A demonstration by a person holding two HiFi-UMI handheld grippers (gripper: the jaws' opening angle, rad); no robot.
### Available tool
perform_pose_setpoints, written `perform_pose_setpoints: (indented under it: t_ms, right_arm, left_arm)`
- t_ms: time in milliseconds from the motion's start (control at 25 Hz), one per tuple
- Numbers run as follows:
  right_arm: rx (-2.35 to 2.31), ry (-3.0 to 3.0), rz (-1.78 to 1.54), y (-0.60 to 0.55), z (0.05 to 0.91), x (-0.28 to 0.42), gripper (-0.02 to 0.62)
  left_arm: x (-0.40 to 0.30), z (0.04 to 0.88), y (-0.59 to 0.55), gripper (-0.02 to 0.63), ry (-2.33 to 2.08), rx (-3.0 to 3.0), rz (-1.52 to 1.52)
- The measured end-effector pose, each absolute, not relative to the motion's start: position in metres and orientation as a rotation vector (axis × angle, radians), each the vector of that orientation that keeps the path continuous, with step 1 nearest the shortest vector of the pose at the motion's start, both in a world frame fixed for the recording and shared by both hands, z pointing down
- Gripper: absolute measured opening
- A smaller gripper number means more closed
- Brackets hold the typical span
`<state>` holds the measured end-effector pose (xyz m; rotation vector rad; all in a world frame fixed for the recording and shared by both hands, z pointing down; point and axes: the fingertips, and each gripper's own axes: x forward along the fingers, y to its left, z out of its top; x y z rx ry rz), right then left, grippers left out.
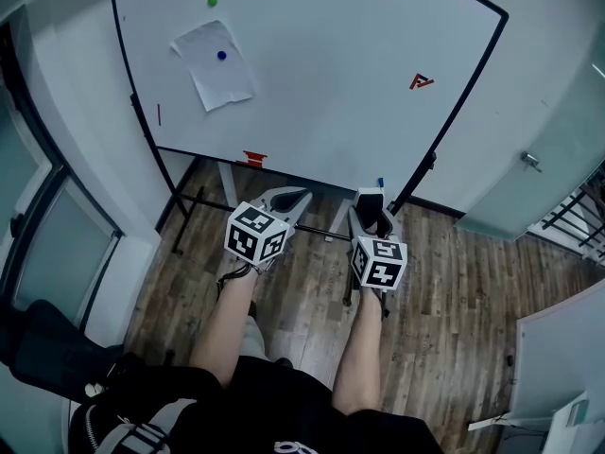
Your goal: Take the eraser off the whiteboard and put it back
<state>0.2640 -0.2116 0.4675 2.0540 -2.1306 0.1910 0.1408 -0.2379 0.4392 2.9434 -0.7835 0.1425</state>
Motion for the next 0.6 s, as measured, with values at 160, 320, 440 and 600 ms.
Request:
perform_pose_setpoints:
  t_ms: [160,320,440,600]
  right_arm:
    - [2.051,-2.136,0.202,-0.211,0.471,0.262,0.248]
    - [2.048,-2.136,0.222,-0.209,0.477,0.258,0.249]
    - [2.034,-2.145,0.240,-0.209,0.484,0.253,0.247]
    - [2.017,-2.160,0.261,-0.211,0.489,0.246,0.249]
  left_arm:
    - [0.141,0.440,-0.234,0.017,-0.776,2.952,0.162]
    - [0.136,0.444,-0.233,0.018,-0.781,2.944,0.170]
    - [0.129,0.450,-0.234,0.018,-0.800,2.930,0.182]
    - [0.125,0.457,-0.236,0.018,-0.813,2.909,0.190]
